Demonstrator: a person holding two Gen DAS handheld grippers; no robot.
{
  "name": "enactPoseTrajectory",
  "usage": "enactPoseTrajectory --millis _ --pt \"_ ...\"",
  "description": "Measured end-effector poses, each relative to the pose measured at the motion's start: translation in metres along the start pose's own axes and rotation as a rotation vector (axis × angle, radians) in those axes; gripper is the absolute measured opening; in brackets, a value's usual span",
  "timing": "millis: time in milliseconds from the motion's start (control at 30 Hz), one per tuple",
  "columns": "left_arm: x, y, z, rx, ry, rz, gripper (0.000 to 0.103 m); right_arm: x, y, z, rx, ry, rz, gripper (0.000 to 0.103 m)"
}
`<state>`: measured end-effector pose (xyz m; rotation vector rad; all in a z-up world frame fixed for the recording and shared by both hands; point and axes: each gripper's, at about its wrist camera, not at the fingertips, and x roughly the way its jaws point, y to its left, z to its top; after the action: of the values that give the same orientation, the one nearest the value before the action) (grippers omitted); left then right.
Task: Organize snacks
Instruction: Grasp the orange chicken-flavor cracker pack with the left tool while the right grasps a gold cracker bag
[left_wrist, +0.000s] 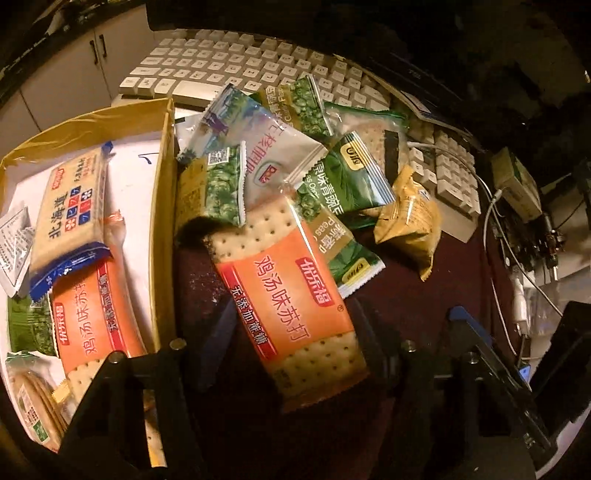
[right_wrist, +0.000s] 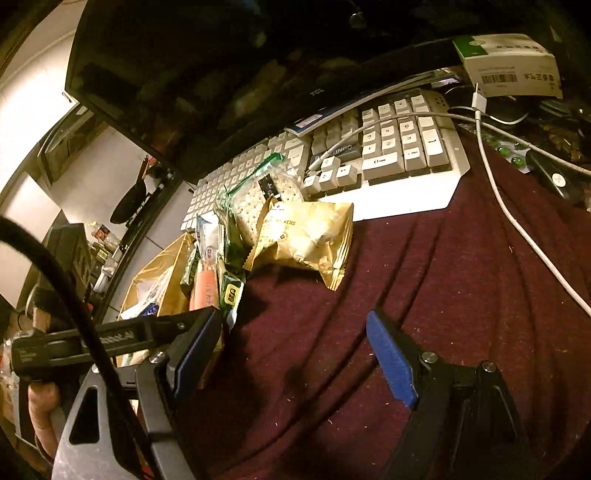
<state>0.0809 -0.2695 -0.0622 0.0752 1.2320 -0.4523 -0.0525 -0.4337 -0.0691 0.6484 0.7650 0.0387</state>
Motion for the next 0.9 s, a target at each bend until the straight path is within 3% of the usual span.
enactPoseTrajectory --millis 300,433,567,733,900 --pt "-0.025 -0.004 -0.041 0.113 -0.008 -0.085 0.062 0.006 0.003 0.000 -0.020 0.012 -0.016 0.082" --pt "-0.036 -0.006 -0.055 0.156 -0.050 -0.123 0.060 0.006 -0.001 0.005 0.017 0.009 -0.002 0.082" --pt "-0.047 -0.002 -0.059 0.165 -0.083 -0.183 0.059 0.000 0.004 0.025 0.041 -0.009 -0.012 0.082" --pt "-0.043 -0.003 -0.061 0.153 -0.064 -0.185 0.057 0.025 0.002 0.070 0.097 0.032 -0.047 0.082" --pt "-0.034 -0.002 -0.065 0.143 -0.004 -0.176 0.057 0.055 0.015 0.090 -0.049 0.065 -0.079 0.082"
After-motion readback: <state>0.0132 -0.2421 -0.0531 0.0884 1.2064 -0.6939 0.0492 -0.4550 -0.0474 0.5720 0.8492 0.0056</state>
